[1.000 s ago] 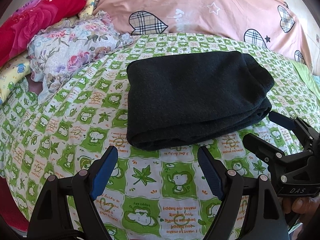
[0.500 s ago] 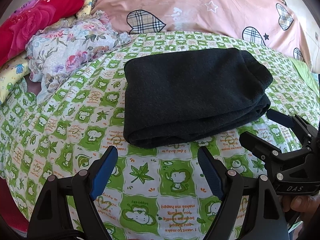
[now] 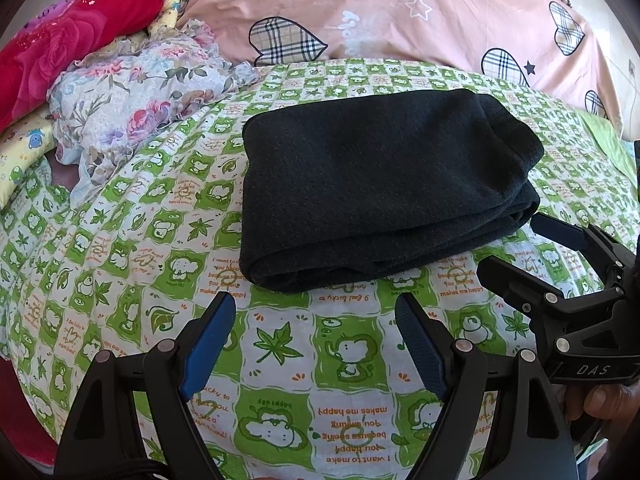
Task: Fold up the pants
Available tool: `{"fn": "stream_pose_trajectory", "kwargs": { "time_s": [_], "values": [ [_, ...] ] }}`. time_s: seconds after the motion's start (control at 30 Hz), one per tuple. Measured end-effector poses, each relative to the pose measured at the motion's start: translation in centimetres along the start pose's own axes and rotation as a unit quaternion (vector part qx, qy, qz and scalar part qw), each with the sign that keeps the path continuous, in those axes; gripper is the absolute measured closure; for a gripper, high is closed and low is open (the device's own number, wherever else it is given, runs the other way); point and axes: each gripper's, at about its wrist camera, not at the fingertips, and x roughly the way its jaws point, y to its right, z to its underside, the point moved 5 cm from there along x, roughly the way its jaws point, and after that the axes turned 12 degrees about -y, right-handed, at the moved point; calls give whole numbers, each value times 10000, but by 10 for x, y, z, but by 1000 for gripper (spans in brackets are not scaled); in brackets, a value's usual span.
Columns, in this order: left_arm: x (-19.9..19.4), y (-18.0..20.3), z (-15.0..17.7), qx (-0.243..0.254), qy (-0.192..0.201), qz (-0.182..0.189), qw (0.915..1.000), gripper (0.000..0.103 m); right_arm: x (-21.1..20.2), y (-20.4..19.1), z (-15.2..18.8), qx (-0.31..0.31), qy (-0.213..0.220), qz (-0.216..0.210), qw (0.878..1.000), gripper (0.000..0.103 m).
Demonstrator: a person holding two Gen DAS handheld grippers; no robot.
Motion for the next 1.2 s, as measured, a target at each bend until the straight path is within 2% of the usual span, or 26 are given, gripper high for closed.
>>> {"fn": "stream_pose_trajectory", "kwargs": {
  "time_s": [0.93, 1.2],
  "values": [
    [0, 0, 1, 21, -7, -13, 10000, 21, -1, 2, 0, 7, -2, -5, 10000, 1],
    [-2, -2, -2, 18, 17, -49, 10000, 21, -12, -3, -5, -80, 169, -2, 9998, 1]
  ]
}}
